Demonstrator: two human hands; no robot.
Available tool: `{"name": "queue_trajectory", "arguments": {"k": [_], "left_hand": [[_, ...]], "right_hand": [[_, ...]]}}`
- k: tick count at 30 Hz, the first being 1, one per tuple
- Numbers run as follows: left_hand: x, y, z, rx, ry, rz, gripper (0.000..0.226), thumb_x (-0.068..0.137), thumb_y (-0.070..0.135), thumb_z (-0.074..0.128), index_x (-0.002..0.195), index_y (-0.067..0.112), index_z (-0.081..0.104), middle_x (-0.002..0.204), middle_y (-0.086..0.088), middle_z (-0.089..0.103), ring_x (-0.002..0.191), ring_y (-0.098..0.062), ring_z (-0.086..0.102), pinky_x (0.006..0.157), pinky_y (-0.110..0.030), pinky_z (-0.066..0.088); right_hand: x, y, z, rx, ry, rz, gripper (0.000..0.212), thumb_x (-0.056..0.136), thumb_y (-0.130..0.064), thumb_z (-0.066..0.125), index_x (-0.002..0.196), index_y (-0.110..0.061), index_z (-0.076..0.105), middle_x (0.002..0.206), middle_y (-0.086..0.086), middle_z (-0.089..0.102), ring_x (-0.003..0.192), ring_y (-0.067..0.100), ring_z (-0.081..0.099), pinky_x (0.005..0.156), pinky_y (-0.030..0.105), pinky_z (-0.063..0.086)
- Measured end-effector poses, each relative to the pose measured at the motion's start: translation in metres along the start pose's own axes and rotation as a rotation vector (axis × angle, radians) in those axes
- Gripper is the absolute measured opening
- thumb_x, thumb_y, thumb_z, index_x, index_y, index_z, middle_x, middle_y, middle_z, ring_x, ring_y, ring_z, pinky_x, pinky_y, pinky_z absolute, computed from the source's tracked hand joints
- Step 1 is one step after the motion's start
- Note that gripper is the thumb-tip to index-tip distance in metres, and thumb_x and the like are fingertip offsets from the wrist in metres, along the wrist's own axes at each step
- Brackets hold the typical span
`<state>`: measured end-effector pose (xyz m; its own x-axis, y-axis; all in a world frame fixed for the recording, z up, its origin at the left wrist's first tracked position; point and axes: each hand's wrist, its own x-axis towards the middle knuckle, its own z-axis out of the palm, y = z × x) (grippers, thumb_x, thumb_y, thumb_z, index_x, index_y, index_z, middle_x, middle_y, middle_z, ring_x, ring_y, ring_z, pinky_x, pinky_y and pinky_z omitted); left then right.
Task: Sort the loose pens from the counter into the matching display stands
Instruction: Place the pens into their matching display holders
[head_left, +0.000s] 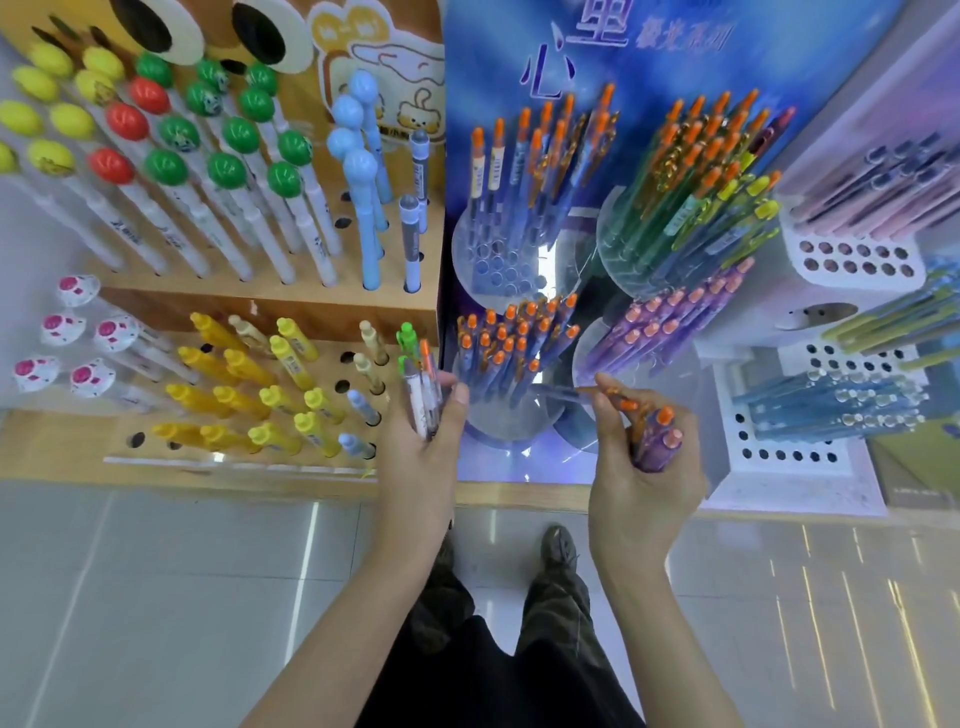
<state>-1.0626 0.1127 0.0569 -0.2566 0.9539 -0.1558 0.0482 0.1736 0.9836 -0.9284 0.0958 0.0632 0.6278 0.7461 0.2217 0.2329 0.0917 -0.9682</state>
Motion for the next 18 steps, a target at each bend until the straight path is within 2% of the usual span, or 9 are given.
{"name": "queue_trajectory", "arguments": {"k": [4,6,8,12,18], "left_hand": [[0.006,0.003,0.008,-0.011,-0.002,0.007,0.005,0.092,0.027,0.059,0.091,0.032,0.061,0.067,0.006,0.052,0.066,-0.018,0.050,0.068,-0.037,0.044],[0.007,0.005,0.010,-0.030,0.014,-0.003,0.005,0.090,0.031,0.060,0.088,0.035,0.061,0.065,0.008,0.051,0.065,-0.017,0.049,0.067,-0.036,0.042],[0.008,0.004,0.011,-0.046,0.036,-0.022,0.006,0.089,0.032,0.060,0.085,0.036,0.062,0.064,0.009,0.052,0.063,-0.016,0.048,0.065,-0.036,0.041],[0.010,0.003,0.011,-0.027,0.048,-0.033,0.012,0.091,0.027,0.060,0.085,0.036,0.061,0.063,0.012,0.053,0.061,-0.013,0.047,0.062,-0.034,0.042],[0.010,0.003,0.012,-0.021,0.050,-0.035,0.014,0.093,0.023,0.059,0.085,0.034,0.061,0.063,0.010,0.051,0.061,-0.014,0.047,0.063,-0.031,0.042]], "right_hand": [[0.009,0.001,0.009,0.003,-0.003,-0.053,0.019,0.084,-0.027,0.068,0.093,-0.043,0.061,0.098,-0.017,0.072,0.089,0.001,0.068,0.078,0.012,0.047],[0.013,0.004,0.013,-0.003,-0.057,-0.069,0.016,0.085,-0.021,0.068,0.093,-0.034,0.061,0.100,-0.018,0.071,0.089,-0.001,0.067,0.078,0.009,0.045],[0.015,0.008,0.015,-0.044,-0.101,-0.087,0.013,0.085,-0.019,0.067,0.094,-0.026,0.061,0.097,-0.026,0.069,0.087,-0.006,0.065,0.077,0.006,0.044],[0.020,0.011,0.015,-0.119,-0.129,-0.116,0.011,0.085,-0.030,0.065,0.094,-0.031,0.059,0.089,-0.035,0.064,0.077,-0.010,0.061,0.070,0.003,0.041],[0.025,0.017,0.010,-0.192,-0.116,-0.114,0.015,0.085,-0.032,0.063,0.097,-0.034,0.055,0.085,-0.029,0.063,0.070,-0.012,0.057,0.067,0.002,0.039]]}}
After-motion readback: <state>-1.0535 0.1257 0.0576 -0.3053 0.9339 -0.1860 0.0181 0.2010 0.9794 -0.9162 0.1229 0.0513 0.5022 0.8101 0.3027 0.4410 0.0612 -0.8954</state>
